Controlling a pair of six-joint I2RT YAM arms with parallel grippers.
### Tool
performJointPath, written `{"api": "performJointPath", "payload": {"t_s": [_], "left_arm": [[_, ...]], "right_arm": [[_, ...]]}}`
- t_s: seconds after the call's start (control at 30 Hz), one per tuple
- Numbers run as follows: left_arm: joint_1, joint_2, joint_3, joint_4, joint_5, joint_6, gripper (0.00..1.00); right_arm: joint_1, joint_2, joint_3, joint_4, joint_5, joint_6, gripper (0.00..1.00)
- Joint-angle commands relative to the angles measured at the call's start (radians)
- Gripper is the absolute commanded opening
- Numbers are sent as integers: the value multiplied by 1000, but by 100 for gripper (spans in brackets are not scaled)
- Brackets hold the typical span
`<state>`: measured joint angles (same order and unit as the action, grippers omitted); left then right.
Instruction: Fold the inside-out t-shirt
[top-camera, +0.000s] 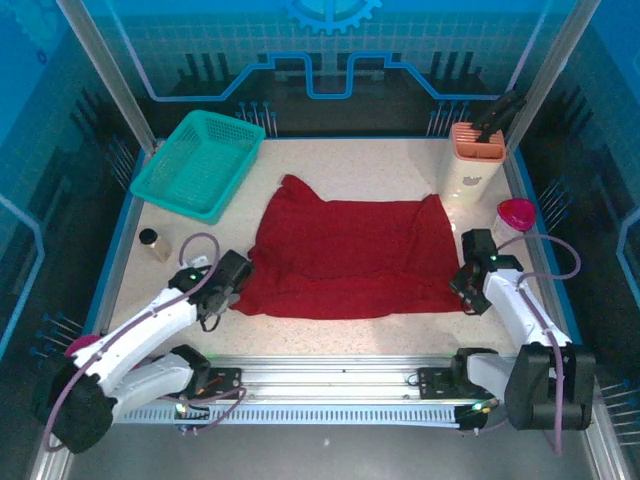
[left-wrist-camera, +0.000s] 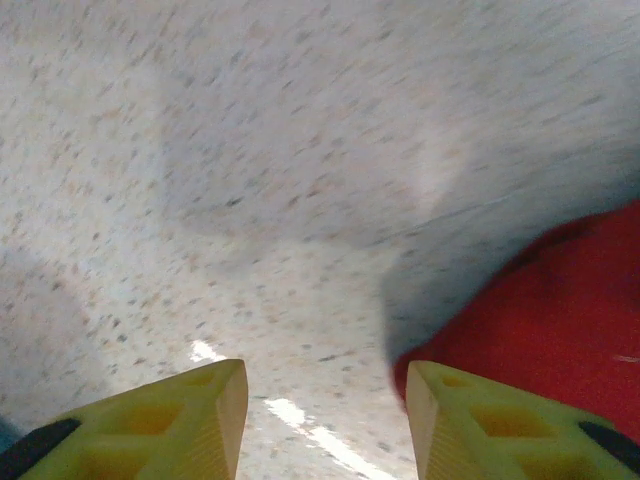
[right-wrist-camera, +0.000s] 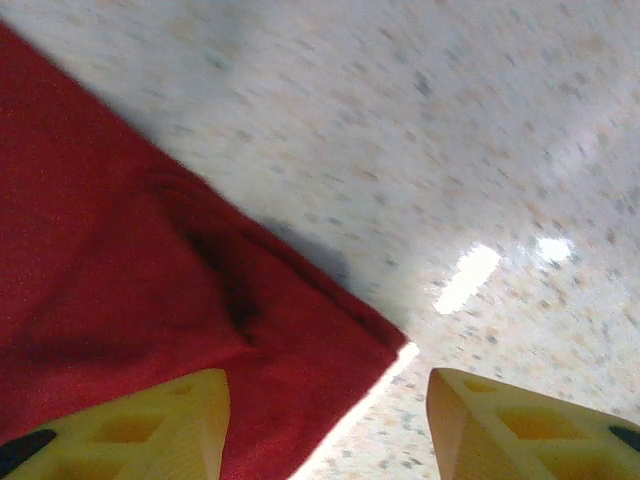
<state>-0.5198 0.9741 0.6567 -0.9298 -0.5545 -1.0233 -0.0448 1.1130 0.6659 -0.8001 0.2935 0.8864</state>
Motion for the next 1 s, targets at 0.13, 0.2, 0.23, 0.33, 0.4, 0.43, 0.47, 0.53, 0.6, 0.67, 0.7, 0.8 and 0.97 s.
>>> {"api": "performJointPath", "payload": {"t_s": [0.13, 0.2, 0.23, 0.33, 0.4, 0.43, 0.47, 0.53, 0.6, 0.67, 0.7, 0.8, 0.97], "left_arm": [[1, 91, 137, 190, 257, 51, 71], [-11, 177, 172, 255, 288, 48, 71], [-20, 216, 196, 268, 295, 45, 71], [-61, 337, 285, 282, 284, 57, 72], [-79, 402, 320, 304, 269, 66, 72], [-80, 424, 325, 318, 263, 68, 71], [-79, 447, 331, 331, 253, 70, 71], [-80, 488, 344, 343, 223, 80, 68], [-78, 533, 360, 336, 179, 77, 62], [-76, 568, 375, 330, 166, 77, 57], [-72, 582, 383, 323, 173, 76, 56], [-69, 602, 392, 324, 166, 77, 55], [-53, 621, 395, 320, 147, 75, 56]], "right_arm": [[40, 85, 72, -50, -28, 192, 56], [37, 113, 59, -11, -66, 241, 56], [34, 121, 54, 1, -80, 276, 57], [8, 150, 16, 107, -164, 350, 60], [-9, 192, 1, 180, -188, 368, 62], [-18, 214, -2, 200, -200, 379, 60], [-26, 237, -9, 230, -217, 390, 58], [-43, 273, -32, 274, -248, 418, 46], [-56, 285, -55, 323, -267, 427, 32], [-62, 270, -50, 314, -257, 420, 24], [-61, 253, -44, 297, -242, 416, 23], [-61, 207, -35, 270, -215, 411, 31], [-63, 181, -13, 214, -199, 425, 52]]}}
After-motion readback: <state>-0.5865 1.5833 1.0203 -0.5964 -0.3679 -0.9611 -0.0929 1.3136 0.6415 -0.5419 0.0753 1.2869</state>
